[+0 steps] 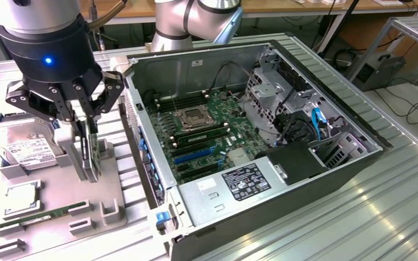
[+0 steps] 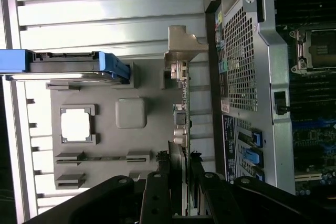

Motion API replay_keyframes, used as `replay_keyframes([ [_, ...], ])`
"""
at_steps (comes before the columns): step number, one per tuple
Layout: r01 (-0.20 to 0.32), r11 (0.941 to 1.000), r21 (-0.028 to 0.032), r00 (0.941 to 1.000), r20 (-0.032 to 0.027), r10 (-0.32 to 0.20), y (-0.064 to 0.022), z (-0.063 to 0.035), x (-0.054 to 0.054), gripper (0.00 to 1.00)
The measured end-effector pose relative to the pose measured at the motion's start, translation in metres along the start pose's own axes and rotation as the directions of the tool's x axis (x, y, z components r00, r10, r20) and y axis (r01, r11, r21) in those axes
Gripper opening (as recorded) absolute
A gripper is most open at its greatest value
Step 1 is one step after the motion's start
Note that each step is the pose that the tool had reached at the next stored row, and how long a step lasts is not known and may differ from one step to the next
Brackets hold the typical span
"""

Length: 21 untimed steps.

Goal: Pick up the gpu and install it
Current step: 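Pick up the gpu and move the gpu toward the slot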

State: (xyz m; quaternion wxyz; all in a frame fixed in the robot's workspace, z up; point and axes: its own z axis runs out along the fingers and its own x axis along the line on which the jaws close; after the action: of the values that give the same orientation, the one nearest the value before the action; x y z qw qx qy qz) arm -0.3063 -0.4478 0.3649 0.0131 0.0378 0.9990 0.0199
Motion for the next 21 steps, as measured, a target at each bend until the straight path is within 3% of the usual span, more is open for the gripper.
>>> replay_keyframes([
  [21,0.000,1.0000,0.0001,1.0000,0.0000,0.000,0.0006,-0.0143,0.000,0.26],
])
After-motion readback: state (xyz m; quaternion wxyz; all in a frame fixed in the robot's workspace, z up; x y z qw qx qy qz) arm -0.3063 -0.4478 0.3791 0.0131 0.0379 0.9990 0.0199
